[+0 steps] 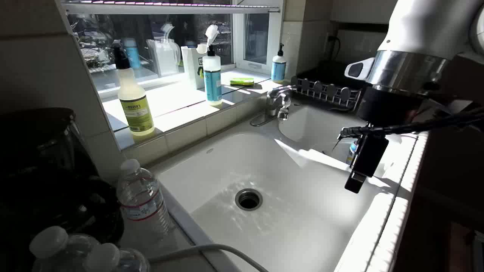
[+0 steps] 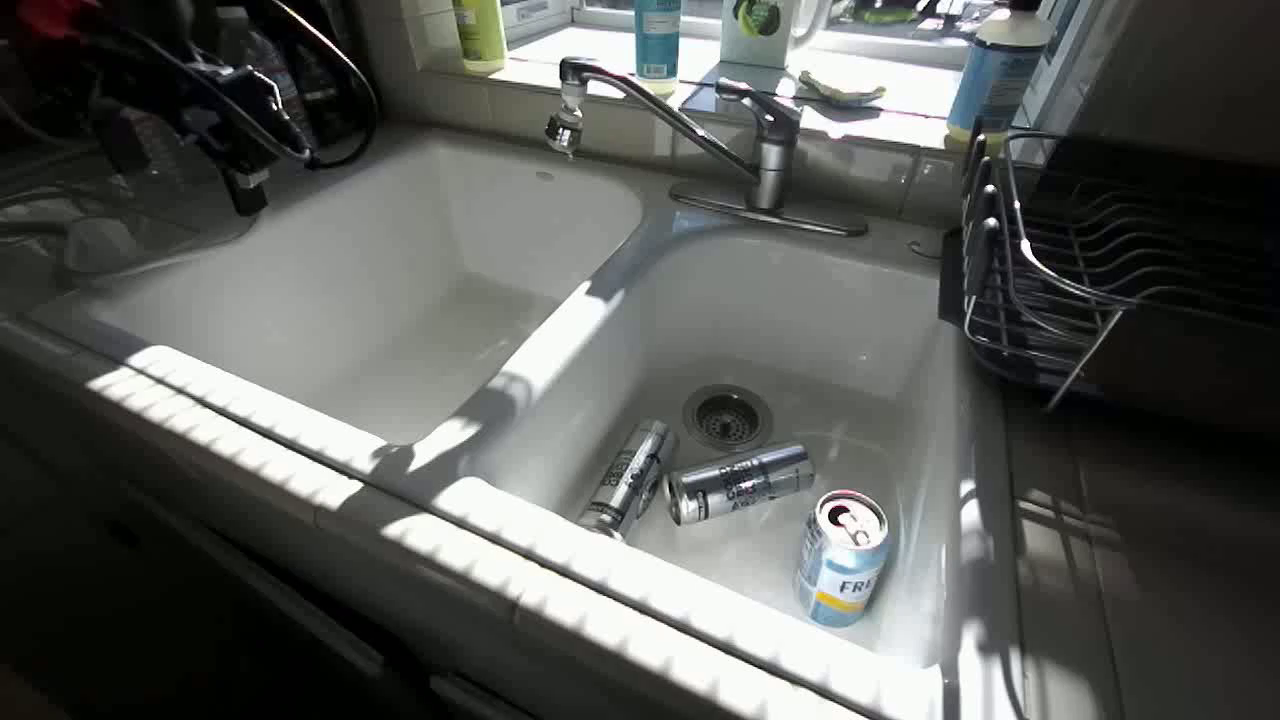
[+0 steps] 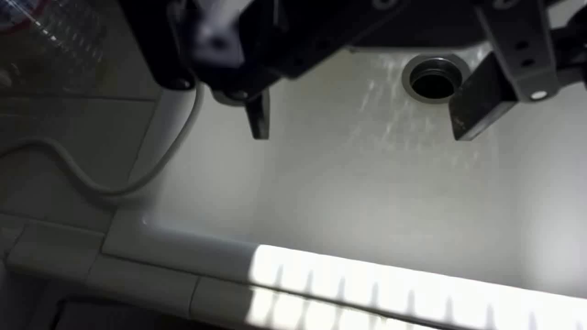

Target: Move the faucet to the right

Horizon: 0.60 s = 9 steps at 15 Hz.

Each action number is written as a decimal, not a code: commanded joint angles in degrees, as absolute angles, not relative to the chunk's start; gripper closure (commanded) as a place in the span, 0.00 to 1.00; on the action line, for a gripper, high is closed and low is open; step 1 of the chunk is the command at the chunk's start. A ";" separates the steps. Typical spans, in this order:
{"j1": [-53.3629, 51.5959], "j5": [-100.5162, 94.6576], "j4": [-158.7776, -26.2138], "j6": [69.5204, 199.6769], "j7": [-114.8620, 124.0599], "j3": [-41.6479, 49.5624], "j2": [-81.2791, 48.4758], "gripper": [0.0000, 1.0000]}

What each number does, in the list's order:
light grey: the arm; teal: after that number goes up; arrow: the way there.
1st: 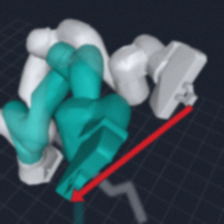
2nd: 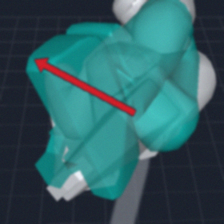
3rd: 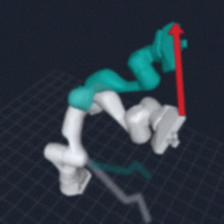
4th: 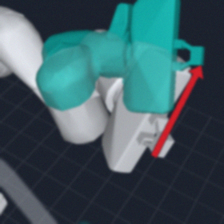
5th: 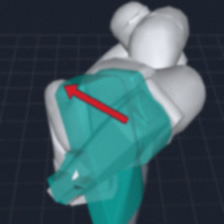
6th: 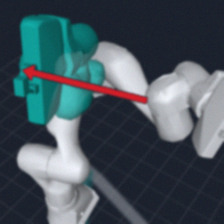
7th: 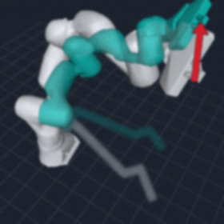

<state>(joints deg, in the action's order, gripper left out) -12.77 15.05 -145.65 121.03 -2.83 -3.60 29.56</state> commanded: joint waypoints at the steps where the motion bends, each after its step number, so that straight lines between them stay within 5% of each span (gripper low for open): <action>1: -12.09 15.38 -145.53 120.81 -3.09 -4.22 29.57 0.00; 9: -10.77 14.56 -144.44 121.29 -1.84 -3.98 29.23 0.00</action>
